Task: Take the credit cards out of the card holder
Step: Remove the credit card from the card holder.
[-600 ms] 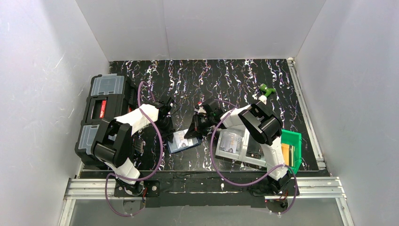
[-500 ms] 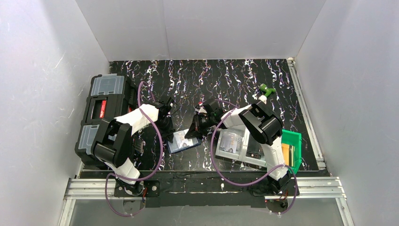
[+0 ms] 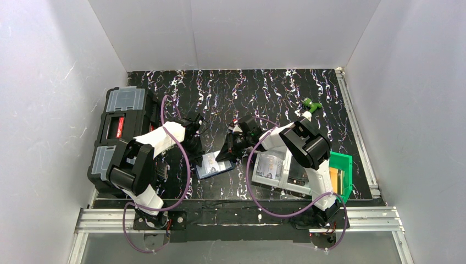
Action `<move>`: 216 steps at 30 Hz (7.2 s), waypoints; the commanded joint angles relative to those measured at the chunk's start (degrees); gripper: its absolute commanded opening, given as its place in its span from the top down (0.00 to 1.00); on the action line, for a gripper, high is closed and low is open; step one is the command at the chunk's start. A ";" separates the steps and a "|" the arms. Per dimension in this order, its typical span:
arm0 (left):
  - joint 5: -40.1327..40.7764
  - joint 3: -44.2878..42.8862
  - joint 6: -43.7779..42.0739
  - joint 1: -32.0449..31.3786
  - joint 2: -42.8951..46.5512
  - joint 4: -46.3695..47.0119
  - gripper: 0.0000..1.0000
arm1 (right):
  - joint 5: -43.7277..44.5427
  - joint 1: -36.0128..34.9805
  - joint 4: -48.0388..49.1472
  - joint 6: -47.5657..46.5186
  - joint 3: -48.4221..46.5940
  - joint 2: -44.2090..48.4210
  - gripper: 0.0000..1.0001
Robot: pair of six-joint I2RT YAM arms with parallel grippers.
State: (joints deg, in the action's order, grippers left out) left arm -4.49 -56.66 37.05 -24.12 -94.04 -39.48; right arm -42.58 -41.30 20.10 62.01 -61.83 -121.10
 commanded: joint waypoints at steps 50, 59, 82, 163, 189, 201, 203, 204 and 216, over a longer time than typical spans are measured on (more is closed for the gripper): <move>5.89 3.06 -1.48 -0.06 -6.78 0.91 1.00 | -0.33 -2.38 -7.17 -3.76 -7.72 -2.20 0.86; 6.15 2.88 -1.57 -0.06 -7.72 0.58 1.00 | -0.19 -2.82 -8.65 -5.55 -8.57 -1.14 0.83; 6.50 3.44 -1.44 -0.09 -9.16 0.36 1.00 | -3.34 -2.38 1.90 0.84 -4.13 -1.73 0.83; 7.14 3.19 -1.31 -0.05 -10.51 -0.07 1.00 | 4.69 0.95 -5.32 -2.93 0.73 6.03 0.99; 6.42 2.81 -1.56 -0.10 -10.88 0.18 1.00 | -1.90 -0.80 -2.03 -0.45 -4.31 -1.03 0.70; 7.64 2.97 -1.64 -0.05 -10.54 -0.55 1.00 | 1.26 0.05 -6.33 -3.23 -3.12 0.47 0.98; 7.63 3.06 -1.48 -0.05 -10.55 -0.49 1.00 | 2.43 0.86 -8.04 -4.46 -2.61 1.66 0.99; 7.53 3.02 -1.47 -0.05 -10.61 -0.44 1.00 | 2.96 1.23 -8.77 -5.00 -2.36 2.26 0.99; 6.28 1.92 -1.16 -0.05 -8.84 -0.56 1.00 | 7.61 2.80 -18.84 -11.29 -2.82 9.90 0.99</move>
State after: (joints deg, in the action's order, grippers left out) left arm -5.13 -59.37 36.60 -23.73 -97.81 -42.70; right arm -39.00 -39.04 6.67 54.47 -63.64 -115.17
